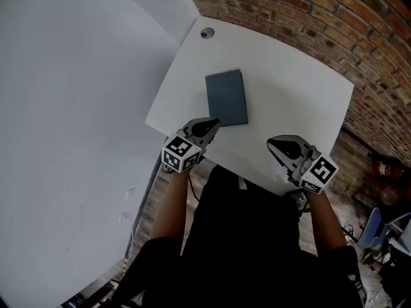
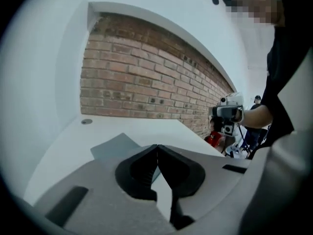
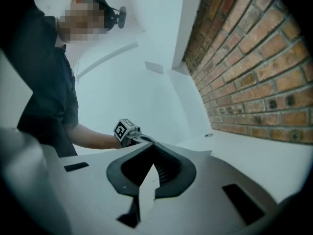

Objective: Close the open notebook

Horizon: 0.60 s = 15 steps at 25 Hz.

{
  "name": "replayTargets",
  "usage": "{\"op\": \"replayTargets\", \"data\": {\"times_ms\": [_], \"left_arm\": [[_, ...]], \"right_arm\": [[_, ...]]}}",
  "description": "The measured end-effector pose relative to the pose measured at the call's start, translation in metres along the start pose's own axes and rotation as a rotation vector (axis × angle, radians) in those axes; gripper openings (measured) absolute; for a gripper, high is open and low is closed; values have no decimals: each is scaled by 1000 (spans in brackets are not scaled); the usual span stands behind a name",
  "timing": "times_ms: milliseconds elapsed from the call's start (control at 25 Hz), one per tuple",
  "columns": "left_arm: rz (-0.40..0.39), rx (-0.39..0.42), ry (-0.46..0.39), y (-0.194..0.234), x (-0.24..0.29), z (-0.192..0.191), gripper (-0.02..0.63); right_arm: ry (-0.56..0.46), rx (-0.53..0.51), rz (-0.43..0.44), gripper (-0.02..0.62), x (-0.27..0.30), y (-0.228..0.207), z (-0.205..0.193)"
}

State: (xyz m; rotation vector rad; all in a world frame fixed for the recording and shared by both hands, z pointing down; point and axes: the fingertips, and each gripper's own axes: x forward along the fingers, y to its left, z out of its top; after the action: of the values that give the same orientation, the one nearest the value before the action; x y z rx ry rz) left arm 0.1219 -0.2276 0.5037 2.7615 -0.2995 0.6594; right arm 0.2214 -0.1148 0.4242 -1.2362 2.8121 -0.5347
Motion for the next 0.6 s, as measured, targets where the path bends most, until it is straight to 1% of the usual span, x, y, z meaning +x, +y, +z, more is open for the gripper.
{"op": "replayTargets", "data": {"times_ms": [160, 280, 360, 520, 600], "left_arm": [[-48, -51, -268, -4, -41, 51, 17], [-81, -93, -445, -3, -80, 80, 17], [-110, -109, -536, -6, -109, 88, 17], [-207, -148, -724, -10, -168, 92, 17], [-222, -149, -765, -9, -196, 81, 17]], "right_arm": [[-93, -133, -46, 5, -9, 9, 39], [-146, -199, -99, 5, -21, 16, 60], [-164, -222, -143, 5, -30, 23, 68], [-223, -249, -258, 5, -47, 47, 80], [-282, -243, -331, 5, -55, 64, 83]]}}
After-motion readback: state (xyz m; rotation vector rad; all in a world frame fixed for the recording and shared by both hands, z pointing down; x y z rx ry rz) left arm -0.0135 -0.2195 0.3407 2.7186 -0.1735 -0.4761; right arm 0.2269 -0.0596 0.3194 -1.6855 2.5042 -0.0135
